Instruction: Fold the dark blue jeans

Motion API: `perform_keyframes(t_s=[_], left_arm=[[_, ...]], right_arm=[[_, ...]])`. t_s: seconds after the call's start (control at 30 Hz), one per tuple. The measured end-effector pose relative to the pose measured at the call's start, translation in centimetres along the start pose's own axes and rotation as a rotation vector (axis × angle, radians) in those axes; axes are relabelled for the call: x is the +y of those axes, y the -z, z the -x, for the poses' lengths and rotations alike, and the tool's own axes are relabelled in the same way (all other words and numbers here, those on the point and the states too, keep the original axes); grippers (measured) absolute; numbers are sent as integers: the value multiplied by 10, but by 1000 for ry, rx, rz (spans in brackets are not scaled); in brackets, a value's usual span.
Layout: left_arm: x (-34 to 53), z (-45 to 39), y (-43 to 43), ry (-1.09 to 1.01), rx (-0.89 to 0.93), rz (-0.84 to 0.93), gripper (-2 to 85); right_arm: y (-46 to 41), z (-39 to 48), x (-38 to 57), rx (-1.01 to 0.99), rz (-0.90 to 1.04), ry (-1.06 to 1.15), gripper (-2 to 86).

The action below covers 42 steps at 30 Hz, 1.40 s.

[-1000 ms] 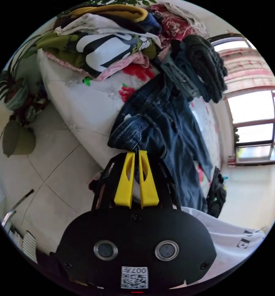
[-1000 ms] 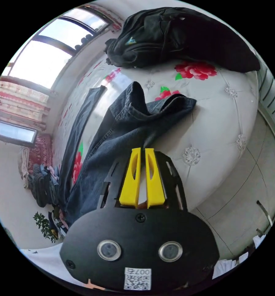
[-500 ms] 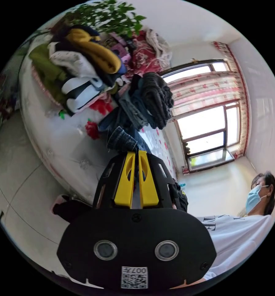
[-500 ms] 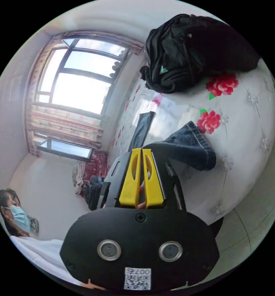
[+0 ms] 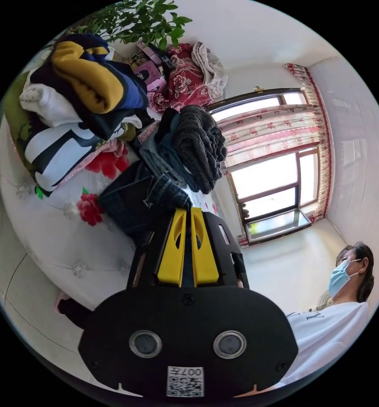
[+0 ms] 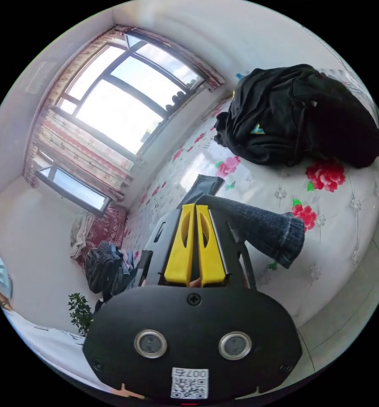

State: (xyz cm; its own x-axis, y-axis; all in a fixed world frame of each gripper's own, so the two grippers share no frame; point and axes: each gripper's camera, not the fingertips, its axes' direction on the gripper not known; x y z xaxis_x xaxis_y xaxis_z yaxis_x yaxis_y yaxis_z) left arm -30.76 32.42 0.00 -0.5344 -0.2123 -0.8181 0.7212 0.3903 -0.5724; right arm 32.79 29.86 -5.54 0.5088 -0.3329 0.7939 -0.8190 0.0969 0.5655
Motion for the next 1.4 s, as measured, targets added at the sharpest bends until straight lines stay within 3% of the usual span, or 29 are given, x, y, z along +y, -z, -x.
perform_keyframes(t_s=[0.2,0.33,0.43,0.57,0.73,0.87,0.93,1.0,1.07,1.17,1.27,1.4], left_arm=[[-55,2,-97,-1,-46,-3,-5],[-98,26,-193,97,-149,-32,20],[-111,68,-277,226,-248,-80,39],[-108,80,-330,116,-334,-57,46],[-52,58,-330,-169,-478,55,65],[22,48,-336,-314,-706,147,87],[43,54,-353,-354,-755,187,100],[56,75,-387,-354,-801,270,107],[59,97,-416,-357,-871,325,99],[63,109,-450,-526,-1039,345,23],[57,118,-466,-620,-1045,482,1],[56,131,-465,-572,-963,540,1]], right_arm=[[-106,64,-61,93,104,150,0],[-255,127,-127,135,242,280,11],[-356,140,-150,208,315,249,31],[-410,126,-140,298,351,279,57],[-391,57,-123,355,299,190,86],[-374,-8,-133,372,276,49,98],[-382,-29,-142,332,316,-15,99],[-380,-33,-151,313,230,-24,90],[-392,-46,-165,161,225,-101,69],[-394,-71,-179,80,260,-253,24],[-355,-89,-193,-18,217,-230,8],[-270,-121,-174,19,155,-179,3]])
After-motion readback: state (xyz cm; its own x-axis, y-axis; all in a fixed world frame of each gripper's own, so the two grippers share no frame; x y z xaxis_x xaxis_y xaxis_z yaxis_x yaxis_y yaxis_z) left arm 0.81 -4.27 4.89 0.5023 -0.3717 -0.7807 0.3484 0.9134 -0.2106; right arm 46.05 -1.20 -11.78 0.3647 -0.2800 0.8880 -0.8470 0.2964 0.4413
